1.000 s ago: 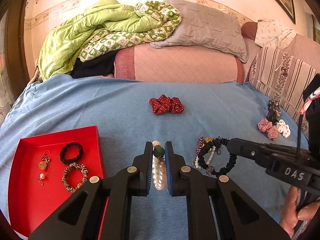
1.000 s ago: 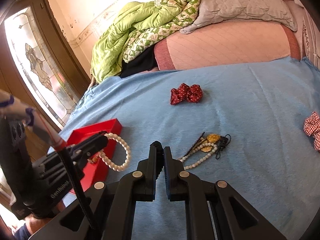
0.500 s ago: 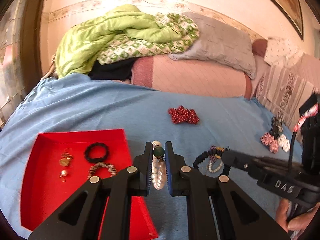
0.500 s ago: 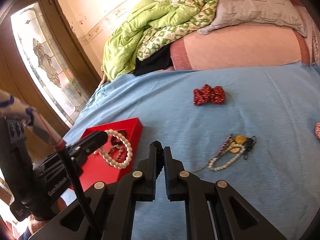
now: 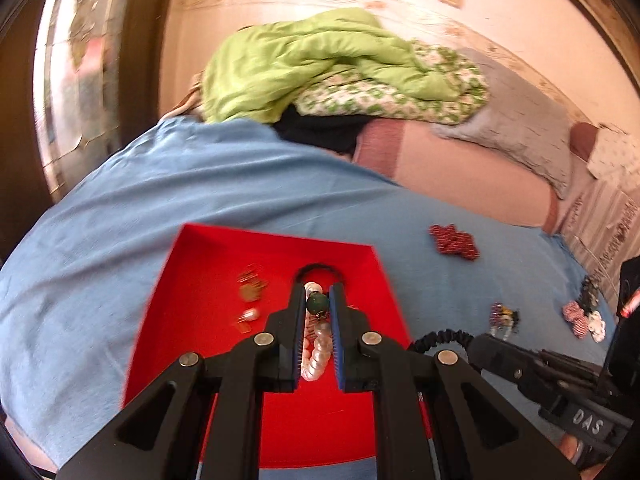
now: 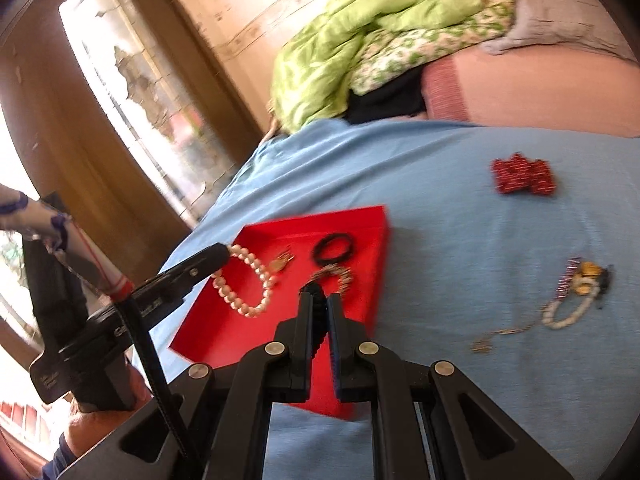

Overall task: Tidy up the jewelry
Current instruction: 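Carry both bracelets over the red tray and open both tools to release them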

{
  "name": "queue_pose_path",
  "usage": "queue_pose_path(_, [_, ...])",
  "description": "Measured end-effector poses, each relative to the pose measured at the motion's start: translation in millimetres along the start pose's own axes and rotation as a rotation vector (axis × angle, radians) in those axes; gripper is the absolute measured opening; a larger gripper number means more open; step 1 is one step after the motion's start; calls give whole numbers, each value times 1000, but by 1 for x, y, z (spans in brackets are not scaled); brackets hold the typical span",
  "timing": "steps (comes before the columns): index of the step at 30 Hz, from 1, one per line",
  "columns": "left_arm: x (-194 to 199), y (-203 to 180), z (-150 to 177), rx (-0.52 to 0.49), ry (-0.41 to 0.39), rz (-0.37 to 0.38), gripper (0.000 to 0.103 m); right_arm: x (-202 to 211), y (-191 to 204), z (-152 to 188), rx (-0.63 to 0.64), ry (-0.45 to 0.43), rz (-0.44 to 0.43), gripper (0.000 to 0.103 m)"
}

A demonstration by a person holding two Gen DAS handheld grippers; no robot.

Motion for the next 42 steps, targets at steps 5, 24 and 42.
queue_pose_path(5, [-12,26,10,41,50,-26,11,-35,29,14,41,61,-42,8])
queue_pose_path(24, [-47,57,36,107,187,-112,11,-87,5,34,50,144,48,9])
queue_pose_path(42, [-44,55,31,91,163,-150,14,-67,-8,20,16,103,34,17])
Point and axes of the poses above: each gripper's, at about its wrist camera, not at the fingertips, and x roughly against the way its jaws point, y to its left, z to its underside, the point moved 9 cm from there along -x, roughly the way its jaws point, and after that the axes turned 1 degree about z, right-handed, at the moved point
